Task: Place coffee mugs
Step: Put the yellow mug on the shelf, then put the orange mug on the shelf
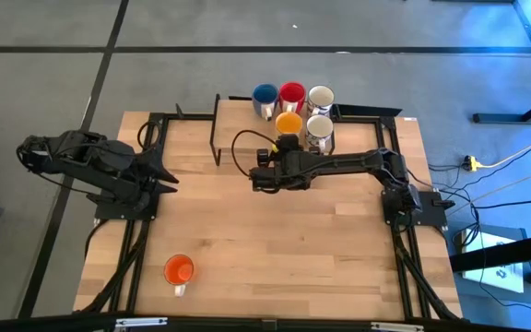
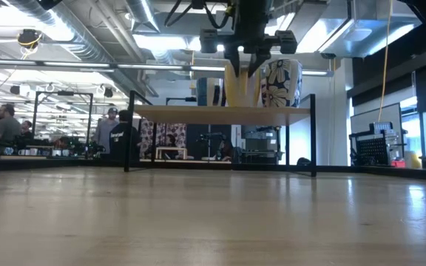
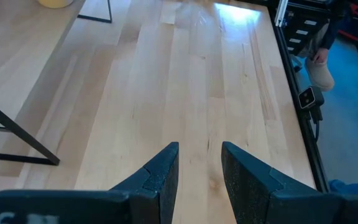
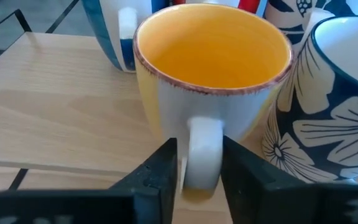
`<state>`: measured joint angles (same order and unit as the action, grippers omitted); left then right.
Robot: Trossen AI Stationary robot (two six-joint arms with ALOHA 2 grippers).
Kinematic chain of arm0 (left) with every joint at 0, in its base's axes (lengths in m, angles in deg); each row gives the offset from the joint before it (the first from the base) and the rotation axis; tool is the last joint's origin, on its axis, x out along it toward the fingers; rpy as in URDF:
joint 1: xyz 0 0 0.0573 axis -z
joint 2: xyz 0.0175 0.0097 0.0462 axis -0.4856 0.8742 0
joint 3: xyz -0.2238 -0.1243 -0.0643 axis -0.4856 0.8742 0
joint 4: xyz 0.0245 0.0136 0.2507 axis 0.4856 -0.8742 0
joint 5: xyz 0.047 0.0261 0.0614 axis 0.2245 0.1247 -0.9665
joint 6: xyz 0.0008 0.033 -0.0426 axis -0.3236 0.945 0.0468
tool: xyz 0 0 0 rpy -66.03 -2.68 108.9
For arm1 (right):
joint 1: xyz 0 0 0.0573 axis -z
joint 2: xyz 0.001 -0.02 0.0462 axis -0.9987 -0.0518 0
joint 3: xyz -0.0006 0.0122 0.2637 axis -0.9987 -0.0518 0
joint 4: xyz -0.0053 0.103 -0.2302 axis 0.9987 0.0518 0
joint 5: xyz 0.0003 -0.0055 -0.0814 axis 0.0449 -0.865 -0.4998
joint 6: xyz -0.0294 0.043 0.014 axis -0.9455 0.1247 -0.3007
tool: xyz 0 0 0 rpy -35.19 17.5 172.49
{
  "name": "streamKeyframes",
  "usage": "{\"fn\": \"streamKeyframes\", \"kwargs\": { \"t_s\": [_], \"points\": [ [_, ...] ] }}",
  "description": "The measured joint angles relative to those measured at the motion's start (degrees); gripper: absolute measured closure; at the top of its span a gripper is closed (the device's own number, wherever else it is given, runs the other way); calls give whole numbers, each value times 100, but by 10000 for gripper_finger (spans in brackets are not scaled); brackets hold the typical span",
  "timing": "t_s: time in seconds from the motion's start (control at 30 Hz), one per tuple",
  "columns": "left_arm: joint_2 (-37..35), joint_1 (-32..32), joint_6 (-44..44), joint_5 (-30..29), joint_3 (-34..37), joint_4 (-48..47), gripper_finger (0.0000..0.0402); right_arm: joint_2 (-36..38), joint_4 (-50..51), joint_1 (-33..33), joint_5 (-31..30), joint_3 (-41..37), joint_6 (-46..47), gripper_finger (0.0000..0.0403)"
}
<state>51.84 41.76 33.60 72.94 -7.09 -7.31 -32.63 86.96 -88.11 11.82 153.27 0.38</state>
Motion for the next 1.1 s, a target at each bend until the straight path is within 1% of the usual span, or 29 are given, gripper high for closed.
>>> {"fn": "streamKeyframes", "kwargs": {
  "t_s": [0.3, 0.47, 0.8, 0.93, 1.1],
  "points": [
    [0, 0, -1, 0, 0, 7, 286, -2, 40, -2, 91, 0, -9, 238],
    [0, 1, -1, 0, 0, 29, 286, -2, 55, -2, 92, 0, -10, 217],
    [0, 1, -1, 0, 0, 31, 286, 128, 168, -7, 89, 66, -12, 214],
    [3, 1, -1, 0, 0, 31, 286, 179, 438, -7, 47, 320, -110, 214],
    [2, 0, 36, 0, 0, 30, 286, 187, 493, -60, 80, 963, -783, 214]
  ]
}}
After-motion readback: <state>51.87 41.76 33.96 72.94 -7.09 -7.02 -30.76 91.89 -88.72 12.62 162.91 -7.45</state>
